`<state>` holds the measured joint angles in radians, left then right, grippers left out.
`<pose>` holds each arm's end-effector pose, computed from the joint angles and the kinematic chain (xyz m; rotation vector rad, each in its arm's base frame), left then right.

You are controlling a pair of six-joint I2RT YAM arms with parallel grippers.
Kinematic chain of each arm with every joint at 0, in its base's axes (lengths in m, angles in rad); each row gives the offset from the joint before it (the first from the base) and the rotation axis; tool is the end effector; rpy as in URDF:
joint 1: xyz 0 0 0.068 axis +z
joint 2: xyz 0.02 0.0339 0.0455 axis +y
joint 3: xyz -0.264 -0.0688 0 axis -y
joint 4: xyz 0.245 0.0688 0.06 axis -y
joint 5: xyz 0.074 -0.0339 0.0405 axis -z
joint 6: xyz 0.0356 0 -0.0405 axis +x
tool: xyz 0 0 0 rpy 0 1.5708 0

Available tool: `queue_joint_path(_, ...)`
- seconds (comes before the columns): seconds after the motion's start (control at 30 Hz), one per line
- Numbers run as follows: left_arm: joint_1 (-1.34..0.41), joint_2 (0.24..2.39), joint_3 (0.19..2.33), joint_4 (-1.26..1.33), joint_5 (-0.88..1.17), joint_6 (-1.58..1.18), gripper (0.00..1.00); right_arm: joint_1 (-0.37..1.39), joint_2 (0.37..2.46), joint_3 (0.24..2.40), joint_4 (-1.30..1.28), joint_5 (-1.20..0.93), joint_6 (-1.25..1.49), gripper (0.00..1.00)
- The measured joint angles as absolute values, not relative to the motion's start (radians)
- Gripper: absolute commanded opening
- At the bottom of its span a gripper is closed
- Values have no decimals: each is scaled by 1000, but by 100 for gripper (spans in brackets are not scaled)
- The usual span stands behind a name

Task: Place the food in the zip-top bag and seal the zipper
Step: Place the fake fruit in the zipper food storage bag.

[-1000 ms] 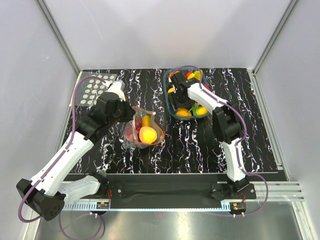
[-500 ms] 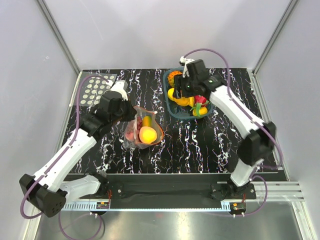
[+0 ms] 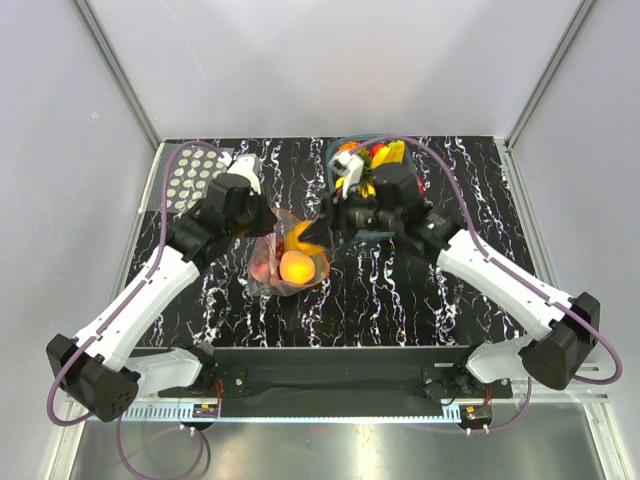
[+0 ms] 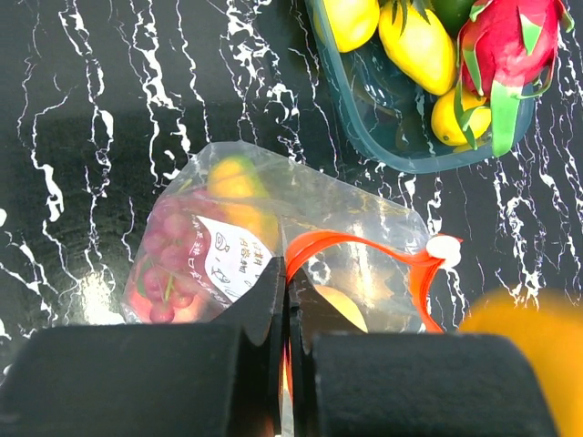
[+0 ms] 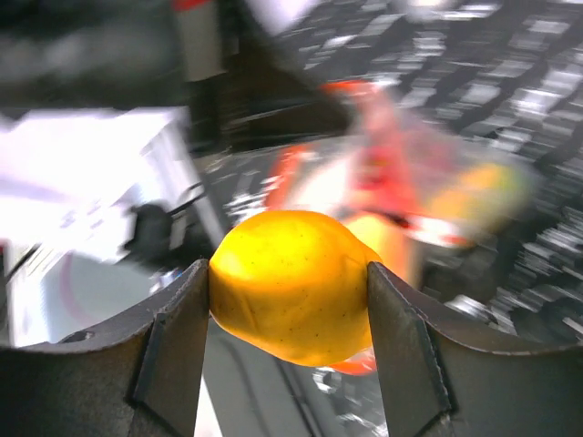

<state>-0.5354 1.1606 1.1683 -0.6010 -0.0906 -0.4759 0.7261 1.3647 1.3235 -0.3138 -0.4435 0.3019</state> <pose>0.2167 -0.1248 0.3563 0.0124 2.2016 -0.4796 0.2237 0.2191 0.3849 -0.7383 1.9166 1.0925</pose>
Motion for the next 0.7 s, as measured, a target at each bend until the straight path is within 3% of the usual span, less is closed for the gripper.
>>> queue_joint_path(0.37, -535, 1148, 1196, -670, -120, -475, 0, 829, 1447, 1204, 35, -473, 369, 41)
queue_joint_path(0.43, -535, 1144, 1196, -679, -119, -475, 0, 833, 1484, 1203, 64, -439, 372, 62)
queue_joint_path(0.47, -535, 1142, 1196, -683, -118, -475, 0, 834, 1502, 1203, 77, -416, 373, 84)
queue_joint_path(0.5, -535, 1141, 1196, -686, -118, -475, 0, 834, 1517, 1203, 86, -397, 373, 91)
queue_joint_path(0.57, -535, 1139, 1196, -690, -116, -475, 0, 835, 1538, 1200, 96, -353, 377, 99)
queue_joint_path(0.7, -527, 1138, 1196, -698, -112, -475, 0, 836, 1536, 1171, 117, -294, 380, 99)
